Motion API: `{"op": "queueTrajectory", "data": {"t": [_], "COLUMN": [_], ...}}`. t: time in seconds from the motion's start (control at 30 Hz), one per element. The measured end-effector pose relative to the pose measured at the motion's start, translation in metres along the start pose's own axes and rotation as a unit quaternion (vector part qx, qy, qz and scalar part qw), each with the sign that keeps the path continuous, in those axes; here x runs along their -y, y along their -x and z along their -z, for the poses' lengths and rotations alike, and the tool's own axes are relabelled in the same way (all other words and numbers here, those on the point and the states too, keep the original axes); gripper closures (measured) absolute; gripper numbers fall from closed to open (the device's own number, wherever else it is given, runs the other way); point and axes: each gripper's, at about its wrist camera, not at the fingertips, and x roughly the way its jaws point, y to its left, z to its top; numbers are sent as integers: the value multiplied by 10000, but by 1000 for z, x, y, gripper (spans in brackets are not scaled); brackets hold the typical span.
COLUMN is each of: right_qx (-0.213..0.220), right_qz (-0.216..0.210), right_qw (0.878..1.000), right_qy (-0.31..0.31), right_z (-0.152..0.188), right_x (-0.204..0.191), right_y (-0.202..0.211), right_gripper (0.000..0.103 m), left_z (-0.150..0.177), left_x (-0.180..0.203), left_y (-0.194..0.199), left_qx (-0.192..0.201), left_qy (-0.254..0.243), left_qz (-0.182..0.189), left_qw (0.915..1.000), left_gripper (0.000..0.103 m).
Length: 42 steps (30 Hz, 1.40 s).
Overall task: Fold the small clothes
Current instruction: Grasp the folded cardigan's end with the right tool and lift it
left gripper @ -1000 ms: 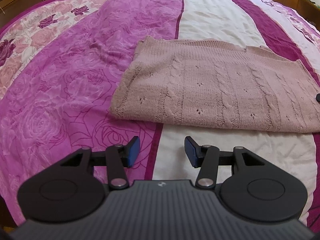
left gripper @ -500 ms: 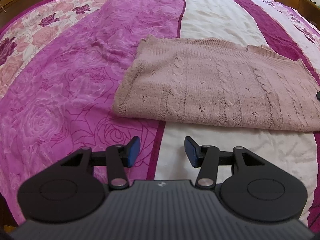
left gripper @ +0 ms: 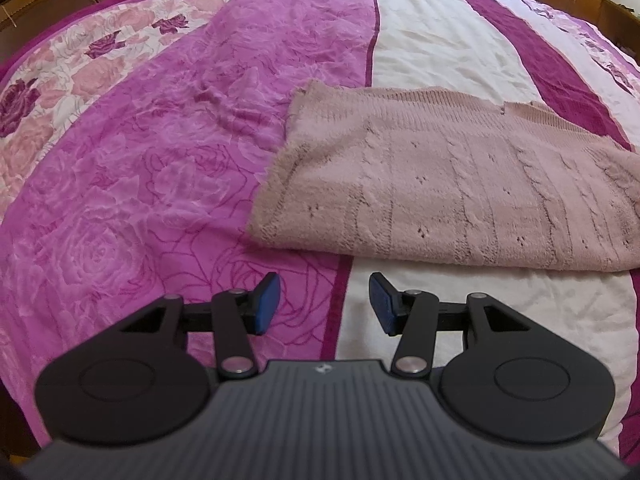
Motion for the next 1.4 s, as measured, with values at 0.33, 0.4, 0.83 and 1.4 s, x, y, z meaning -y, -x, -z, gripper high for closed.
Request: {"op": "queueTrajectory", "data": {"t": [0.33, 0.4, 0.83, 1.4], "right_qx": [89, 98, 105, -789], "right_qz": [-297, -382, -767, -889], "right_qw": [9991, 9986, 9964, 9897], "right_qy": [300, 349, 346, 799], "right_z": [-3, -2, 9, 89], "right_x": [-62, -76, -164, -257], "right_y": [-5, -7, -33, -139], "right_gripper": [77, 77, 78, 81], "left_z": [-16, -20, -44, -56], "left_x": [-26, -32, -67, -119], "left_y": [5, 7, 21, 27], "left_qx": [71, 119, 449, 654], "left_qy": [115, 93, 3, 165], "left_qz": [80, 36, -90, -305], "left_qw": [9999, 9999, 9990, 9973], "left_gripper": [52, 52, 52, 52]}}
